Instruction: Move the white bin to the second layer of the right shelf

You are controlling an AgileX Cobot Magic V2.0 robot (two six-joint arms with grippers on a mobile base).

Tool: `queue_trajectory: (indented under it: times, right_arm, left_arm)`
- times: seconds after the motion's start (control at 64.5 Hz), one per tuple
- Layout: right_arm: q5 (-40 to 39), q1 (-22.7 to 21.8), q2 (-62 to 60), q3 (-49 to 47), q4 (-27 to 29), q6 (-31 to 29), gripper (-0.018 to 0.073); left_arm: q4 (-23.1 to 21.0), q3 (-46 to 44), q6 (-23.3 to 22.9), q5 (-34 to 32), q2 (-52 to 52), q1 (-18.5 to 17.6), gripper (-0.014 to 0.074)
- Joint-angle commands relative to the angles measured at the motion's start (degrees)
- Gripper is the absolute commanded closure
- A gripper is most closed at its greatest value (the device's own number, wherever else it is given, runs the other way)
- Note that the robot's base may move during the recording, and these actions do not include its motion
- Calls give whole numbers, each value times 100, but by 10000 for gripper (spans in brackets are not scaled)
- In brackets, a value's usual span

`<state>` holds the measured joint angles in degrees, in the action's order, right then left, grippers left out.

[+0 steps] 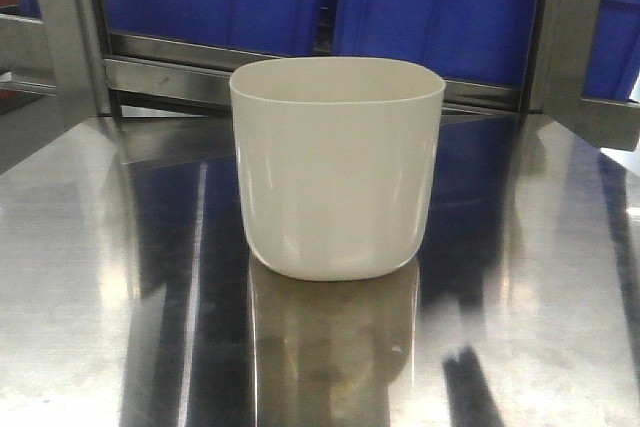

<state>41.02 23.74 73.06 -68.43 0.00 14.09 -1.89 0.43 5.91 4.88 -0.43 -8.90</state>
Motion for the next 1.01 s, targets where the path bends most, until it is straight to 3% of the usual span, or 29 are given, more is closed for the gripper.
queue_trajectory:
  times: [0.0, 0.093, 0.171, 0.202, 0.326, 0.419, 0.992]
  right_arm:
    - [-319, 304, 172, -355, -68, -29, 511]
    - [-240, 490, 360, -408, -68, -29, 509]
    - [-180, 560, 472, -408, -68, -29, 442]
    - [-171, 575, 508, -408, -68, -38, 392]
    - [-177, 588, 556, -408, -68, -56, 48]
    - [-222, 588, 556, -408, -68, -56, -57]
    - [-410, 600, 1364, -408, -68, -56, -53]
  left_arm:
    - [-13, 211, 10, -488, -80, -6, 512]
    - [-13, 211, 10, -488, -80, -6, 512]
    - [-13, 211, 10, -488, -80, -6, 512]
    - [-13, 211, 10, -488, -80, -6, 512]
    - [-13, 211, 10, -488, -80, -6, 512]
    - [-13, 211, 10, -488, -80, -6, 512]
    - [-13, 211, 10, -488, -80, -6, 512]
